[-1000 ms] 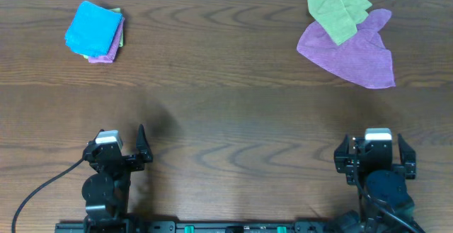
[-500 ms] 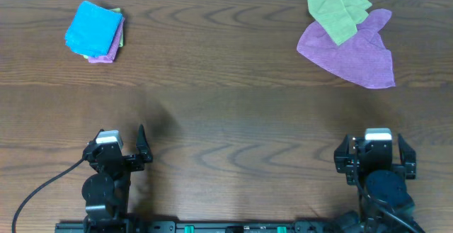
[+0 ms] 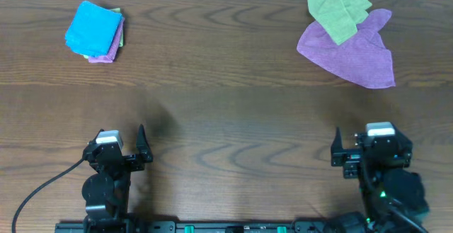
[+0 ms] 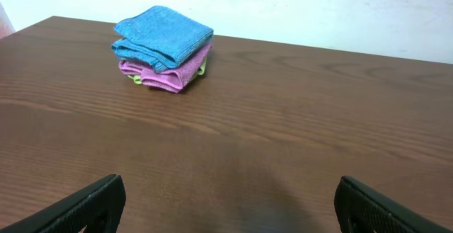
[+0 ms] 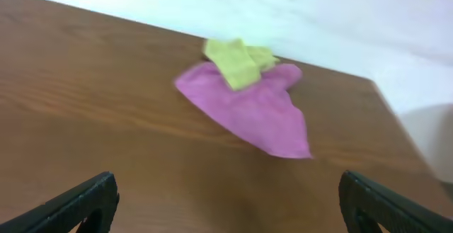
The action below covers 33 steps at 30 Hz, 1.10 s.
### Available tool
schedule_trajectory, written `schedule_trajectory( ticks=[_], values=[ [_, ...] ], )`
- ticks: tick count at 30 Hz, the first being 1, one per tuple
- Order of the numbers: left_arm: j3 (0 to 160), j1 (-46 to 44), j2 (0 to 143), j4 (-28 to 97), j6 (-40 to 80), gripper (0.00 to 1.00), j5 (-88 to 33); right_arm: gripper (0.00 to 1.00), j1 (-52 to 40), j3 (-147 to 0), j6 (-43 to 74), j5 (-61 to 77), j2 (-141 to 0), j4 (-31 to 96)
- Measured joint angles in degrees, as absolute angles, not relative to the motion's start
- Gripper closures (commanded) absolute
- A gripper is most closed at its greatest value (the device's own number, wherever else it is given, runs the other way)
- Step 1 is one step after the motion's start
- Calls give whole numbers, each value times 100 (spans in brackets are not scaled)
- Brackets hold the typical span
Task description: Fold the cloth
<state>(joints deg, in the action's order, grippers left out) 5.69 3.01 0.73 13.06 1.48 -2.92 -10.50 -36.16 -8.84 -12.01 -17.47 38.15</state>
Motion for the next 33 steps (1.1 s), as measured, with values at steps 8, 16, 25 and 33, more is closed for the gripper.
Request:
schedule_trajectory(
  ticks=[8,16,25,33],
  values=[
    [569,301,73,1306,148,5,-285,1,-311,-2836,-954,320,-1050,3183],
    [567,301,73,1304,148,5,-276,1,-464,-1769,-956,521,-235,2635],
    [567,301,73,1304,148,4,-274,1,-593,-1245,-956,556,-95,2606],
    [567,301,73,1304,148,5,-276,1,-856,-836,-958,561,-93,2593]
  ],
)
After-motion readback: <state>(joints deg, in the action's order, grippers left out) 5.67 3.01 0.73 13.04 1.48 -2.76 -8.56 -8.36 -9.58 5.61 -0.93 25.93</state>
